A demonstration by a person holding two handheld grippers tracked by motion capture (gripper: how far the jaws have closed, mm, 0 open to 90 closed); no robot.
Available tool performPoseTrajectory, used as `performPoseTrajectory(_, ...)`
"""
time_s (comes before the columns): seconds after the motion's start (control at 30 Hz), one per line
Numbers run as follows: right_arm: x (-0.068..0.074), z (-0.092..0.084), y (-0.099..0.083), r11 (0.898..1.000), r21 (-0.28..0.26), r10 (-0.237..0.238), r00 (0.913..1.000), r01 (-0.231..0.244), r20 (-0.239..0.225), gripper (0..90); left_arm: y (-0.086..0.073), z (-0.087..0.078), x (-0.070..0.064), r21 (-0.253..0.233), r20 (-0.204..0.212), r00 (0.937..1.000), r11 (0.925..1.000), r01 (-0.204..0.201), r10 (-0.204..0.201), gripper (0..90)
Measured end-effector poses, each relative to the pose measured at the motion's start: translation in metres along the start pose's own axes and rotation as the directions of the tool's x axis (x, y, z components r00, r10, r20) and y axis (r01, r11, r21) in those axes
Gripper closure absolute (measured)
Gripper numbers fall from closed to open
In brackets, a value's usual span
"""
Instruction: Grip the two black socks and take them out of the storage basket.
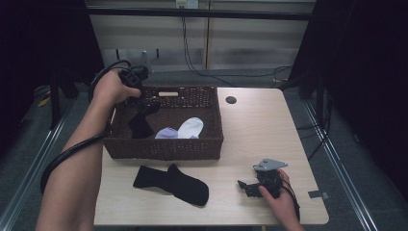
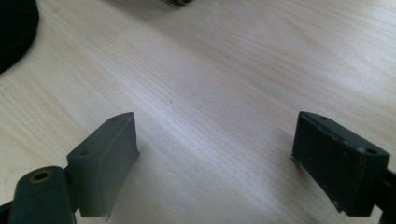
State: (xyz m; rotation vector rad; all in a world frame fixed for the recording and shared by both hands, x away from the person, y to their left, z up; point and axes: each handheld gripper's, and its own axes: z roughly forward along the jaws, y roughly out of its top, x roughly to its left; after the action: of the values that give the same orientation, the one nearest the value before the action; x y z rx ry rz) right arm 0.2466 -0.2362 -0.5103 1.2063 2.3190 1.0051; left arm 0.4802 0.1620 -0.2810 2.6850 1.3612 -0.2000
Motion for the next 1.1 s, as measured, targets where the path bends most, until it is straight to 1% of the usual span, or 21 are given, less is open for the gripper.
performPoseTrajectory(0.13,0.0,0.0,0.0,1.0,0.001,-0.003,1.0,0.003,0.0,13.2,0.0,-0.01,-0.004,0.01,-0.012,0.9999,1.0,0.002,-0.002,86.8)
performPoseTrajectory(0.17,0.0,0.0,0.0,1.0,0.001,-0.004,1.0,0.004,0.0,13.2,0.0,-0.015,-0.005,0.016,-0.008,0.9999,0.9998,-0.01,0.01,86.7)
performPoseTrajectory(0.23,0.0,0.0,0.0,1.0,0.002,-0.003,1.0,0.003,-0.001,13.2,0.0,-0.018,-0.006,0.012,-0.009,0.9999,0.9999,-0.011,0.011,86.7)
performPoseTrajectory(0.27,0.0,0.0,0.0,1.0,0.003,0.0,1.0,0.0,-0.001,13.2,0.0,-0.021,-0.008,0.017,-0.003,1.0,0.9999,-0.001,0.001,86.7)
performPoseTrajectory(0.3,0.0,0.0,0.0,1.0,0.005,0.002,1.0,-0.002,0.0,13.2,0.0,-0.024,-0.008,0.022,-0.008,0.9999,0.9997,-0.014,0.014,86.8)
performPoseTrajectory(0.33,0.0,0.0,0.0,1.0,0.005,0.002,1.0,-0.002,0.0,13.2,0.0,-0.027,-0.01,0.016,-0.011,0.9999,0.9998,-0.009,0.009,86.8)
performPoseTrajectory(0.37,0.0,0.0,0.0,1.0,0.003,0.0,1.0,0.0,-0.001,13.2,0.0,-0.031,-0.011,0.016,-0.017,0.9996,0.9996,-0.021,0.022,86.7)
performPoseTrajectory(0.4,0.0,0.0,0.0,1.0,0.004,0.001,1.0,-0.001,-0.001,13.2,0.0,-0.033,-0.012,0.013,-0.016,0.9998,0.9998,-0.012,0.012,86.7)
performPoseTrajectory(0.43,0.0,0.0,0.0,1.0,0.004,0.001,1.0,-0.001,-0.001,13.2,0.0,-0.037,-0.014,0.011,-0.018,0.9997,0.9998,-0.013,0.013,86.7)
performPoseTrajectory(0.5,0.0,0.0,0.0,1.0,0.002,-0.001,1.0,0.001,-0.001,13.2,-0.001,-0.045,-0.015,0.009,-0.021,0.9994,0.9996,-0.028,0.028,86.8)
performPoseTrajectory(0.53,0.0,0.0,0.0,1.0,0.003,-0.001,1.0,0.001,-0.001,13.2,-0.002,-0.047,-0.016,0.004,-0.021,0.9996,0.9999,-0.016,0.016,86.7)
performPoseTrajectory(0.57,0.0,0.0,0.0,1.0,0.003,-0.001,1.0,0.001,-0.001,13.2,-0.002,-0.051,-0.017,0.003,-0.025,0.9994,0.9997,-0.025,0.025,86.7)
performPoseTrajectory(0.67,0.0,0.0,0.0,1.0,0.006,0.002,1.0,-0.002,-0.001,13.2,-0.005,-0.063,-0.019,-0.006,-0.022,0.9994,0.9996,-0.028,0.027,86.7)
performPoseTrajectory(0.73,0.0,0.0,0.0,1.0,0.004,0.001,1.0,-0.001,-0.001,13.2,-0.007,-0.068,-0.021,-0.007,-0.023,0.9995,0.9997,-0.023,0.023,86.7)
performPoseTrajectory(0.77,0.0,0.0,0.0,1.0,0.005,0.002,1.0,-0.002,0.0,13.2,-0.007,-0.071,-0.021,-0.008,-0.027,0.9992,0.9996,-0.028,0.028,86.7)
performPoseTrajectory(0.8,0.0,0.0,0.0,1.0,0.005,0.002,1.0,-0.002,0.0,13.2,-0.008,-0.074,-0.023,-0.01,-0.03,0.9993,0.9997,-0.021,0.021,86.7)
performPoseTrajectory(0.83,0.0,0.0,0.0,1.0,0.005,0.002,1.0,-0.002,0.0,13.2,-0.009,-0.077,-0.024,-0.007,-0.034,0.9988,0.9993,-0.037,0.036,86.7)
performPoseTrajectory(0.87,0.0,0.0,0.0,1.0,0.003,0.001,1.0,-0.001,-0.001,13.2,-0.01,-0.08,-0.026,-0.014,-0.028,0.9991,0.9994,-0.031,0.031,86.7)
performPoseTrajectory(0.97,0.0,0.0,0.0,1.0,0.005,0.002,1.0,-0.002,0.0,13.2,-0.013,-0.086,-0.031,-0.013,-0.028,0.999,0.9993,-0.035,0.034,86.7)
performPoseTrajectory(1.03,0.0,0.0,0.0,1.0,0.005,0.001,1.0,-0.001,-0.001,13.2,-0.014,-0.09,-0.035,-0.008,-0.023,0.999,0.9992,-0.04,0.04,86.7)
performPoseTrajectory(1.1,0.0,0.0,0.0,1.0,0.005,0.001,1.0,-0.001,-0.001,13.2,-0.017,-0.094,-0.038,-0.004,-0.029,0.9984,0.9988,-0.049,0.049,86.7)
